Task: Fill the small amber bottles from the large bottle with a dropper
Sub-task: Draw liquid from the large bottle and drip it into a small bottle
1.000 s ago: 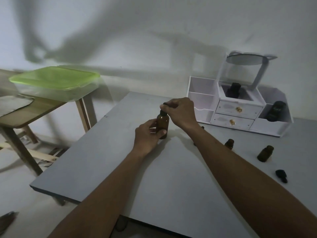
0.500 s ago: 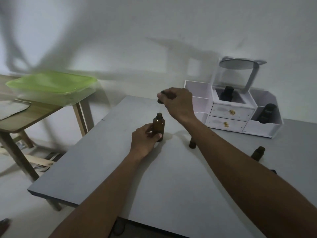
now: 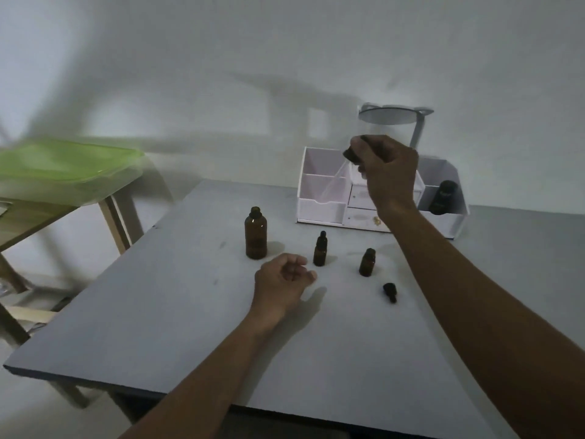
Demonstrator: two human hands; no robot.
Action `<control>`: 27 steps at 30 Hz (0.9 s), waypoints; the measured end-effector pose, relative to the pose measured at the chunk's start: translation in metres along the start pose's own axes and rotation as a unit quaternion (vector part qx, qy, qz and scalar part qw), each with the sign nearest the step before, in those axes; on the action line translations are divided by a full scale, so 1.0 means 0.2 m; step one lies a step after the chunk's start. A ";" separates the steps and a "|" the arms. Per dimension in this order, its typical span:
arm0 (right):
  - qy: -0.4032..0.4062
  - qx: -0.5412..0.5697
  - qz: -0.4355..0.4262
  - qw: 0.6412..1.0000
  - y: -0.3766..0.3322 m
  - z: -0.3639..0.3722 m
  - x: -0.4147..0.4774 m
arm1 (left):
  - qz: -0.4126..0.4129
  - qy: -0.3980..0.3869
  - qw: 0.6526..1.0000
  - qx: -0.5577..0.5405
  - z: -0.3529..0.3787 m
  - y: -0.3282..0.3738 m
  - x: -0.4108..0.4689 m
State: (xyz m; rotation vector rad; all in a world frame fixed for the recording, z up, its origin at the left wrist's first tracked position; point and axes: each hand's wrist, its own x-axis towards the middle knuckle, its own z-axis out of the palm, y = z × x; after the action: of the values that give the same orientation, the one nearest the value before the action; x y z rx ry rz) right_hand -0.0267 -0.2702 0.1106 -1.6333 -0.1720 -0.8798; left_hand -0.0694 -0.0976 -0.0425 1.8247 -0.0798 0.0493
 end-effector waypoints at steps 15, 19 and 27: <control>-0.011 -0.126 0.008 0.992 0.29 -0.46 -0.07 | 0.041 -0.047 0.997 0.039 0.61 0.15 0.13; -0.012 -0.149 0.003 0.989 0.32 -0.49 -0.07 | 0.058 -0.029 0.997 0.052 0.63 0.14 0.16; 0.004 -0.158 -0.010 0.987 0.34 -0.47 -0.08 | 0.084 -0.027 0.993 0.082 0.66 0.12 0.20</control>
State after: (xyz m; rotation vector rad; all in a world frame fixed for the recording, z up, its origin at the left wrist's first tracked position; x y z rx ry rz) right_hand -0.0418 -0.3683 0.0469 -1.9250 -0.0434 -0.9647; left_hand -0.0331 -0.2321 -0.0499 1.9805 -0.2747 0.1280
